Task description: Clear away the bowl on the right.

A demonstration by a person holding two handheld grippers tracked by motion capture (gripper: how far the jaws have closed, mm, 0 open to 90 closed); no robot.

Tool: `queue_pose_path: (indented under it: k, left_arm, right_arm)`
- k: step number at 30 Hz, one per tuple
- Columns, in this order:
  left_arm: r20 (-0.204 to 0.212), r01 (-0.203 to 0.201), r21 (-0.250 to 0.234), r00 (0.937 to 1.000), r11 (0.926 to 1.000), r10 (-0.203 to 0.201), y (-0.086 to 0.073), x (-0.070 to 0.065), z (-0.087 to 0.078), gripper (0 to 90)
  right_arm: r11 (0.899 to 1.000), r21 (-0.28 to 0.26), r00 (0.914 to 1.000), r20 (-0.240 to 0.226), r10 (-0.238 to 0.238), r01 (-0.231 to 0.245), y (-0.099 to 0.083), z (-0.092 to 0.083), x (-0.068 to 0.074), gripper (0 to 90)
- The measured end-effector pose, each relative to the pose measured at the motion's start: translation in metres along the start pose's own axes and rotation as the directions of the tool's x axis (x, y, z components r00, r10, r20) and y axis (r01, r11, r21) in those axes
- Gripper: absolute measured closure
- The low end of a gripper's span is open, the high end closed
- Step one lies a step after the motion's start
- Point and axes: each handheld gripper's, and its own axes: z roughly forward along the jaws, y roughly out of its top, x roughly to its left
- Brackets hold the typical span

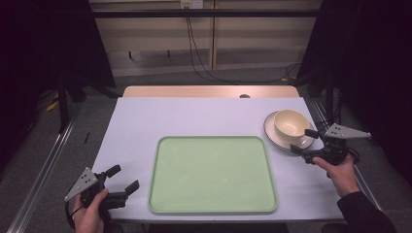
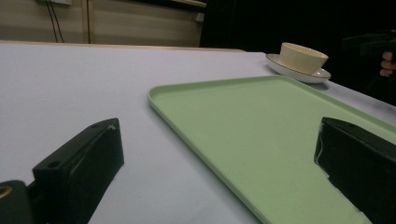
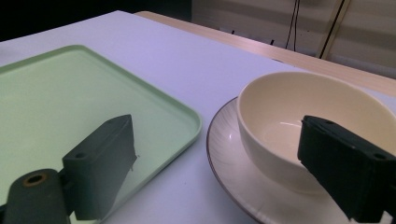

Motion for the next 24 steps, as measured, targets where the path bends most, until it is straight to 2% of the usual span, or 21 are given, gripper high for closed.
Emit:
queue_pose_path:
  k: [5,6,9,11,13,15,16,18,20,21,24]
  left_arm:
    - [0.0,0.014,-0.011,0.9999,0.9998,-0.014,0.0,-0.001,0.001,1.4]
    - [0.0,-0.002,0.001,1.0,1.0,0.002,0.0,0.0,0.0,1.4]
    - [-0.001,0.01,-0.006,0.9999,0.9999,-0.01,0.0,-0.001,0.001,1.4]
    - [0.005,0.016,-0.01,0.9999,0.9998,-0.016,0.0,-0.001,0.001,1.4]
    - [0.004,0.017,-0.011,0.9998,0.9998,-0.017,0.0,0.0,0.001,1.4]
    - [-0.002,0.019,-0.016,0.9998,0.9997,-0.019,0.0,-0.001,0.001,1.4]
    - [-0.002,0.019,-0.016,0.9998,0.9997,-0.019,0.0,-0.001,0.001,1.4]
    - [0.0,0.003,-0.005,1.0,1.0,-0.003,0.0,0.0,0.0,1.4]
    - [-0.001,0.012,-0.011,0.9999,0.9999,-0.012,0.0,0.0,0.0,1.4]
    - [0.002,0.013,-0.01,0.9999,0.9999,-0.013,0.0,0.0,0.0,1.4]
    - [0.002,0.014,-0.011,0.9999,0.9998,-0.014,0.0,0.0,0.0,1.4]
  right_arm:
    - [1.0,0.018,0.9998,-0.009,-0.02,0.02,0.009,0.001,0.0,15.5]
    - [0.999,0.027,0.9996,-0.016,-0.022,0.023,0.011,0.001,-0.001,16.6]
    - [0.999,0.042,0.9997,-0.003,-0.025,0.025,0.016,0.003,-0.005,16.0]
    - [0.997,0.081,0.9999,0.005,-0.009,0.008,0.021,0.007,-0.013,15.8]
    - [0.996,0.089,1.0,0.007,-0.005,0.005,0.021,0.008,-0.016,15.8]
    - [0.992,0.124,0.9992,0.04,0.009,-0.014,0.024,0.012,-0.026,14.2]
    - [0.992,0.124,0.9992,0.04,0.009,-0.014,0.024,0.012,-0.026,14.2]
    - [0.986,0.163,0.9988,0.042,0.025,-0.031,0.025,0.015,-0.033,13.7]
    - [0.985,0.17,0.9969,0.075,0.025,-0.037,0.025,0.017,-0.039,12.7]
    - [0.984,0.173,0.9965,0.074,0.04,-0.052,0.026,0.018,-0.041,13.9]
    - [0.981,0.188,0.9953,0.09,0.038,-0.054,0.027,0.021,-0.046,13.3]
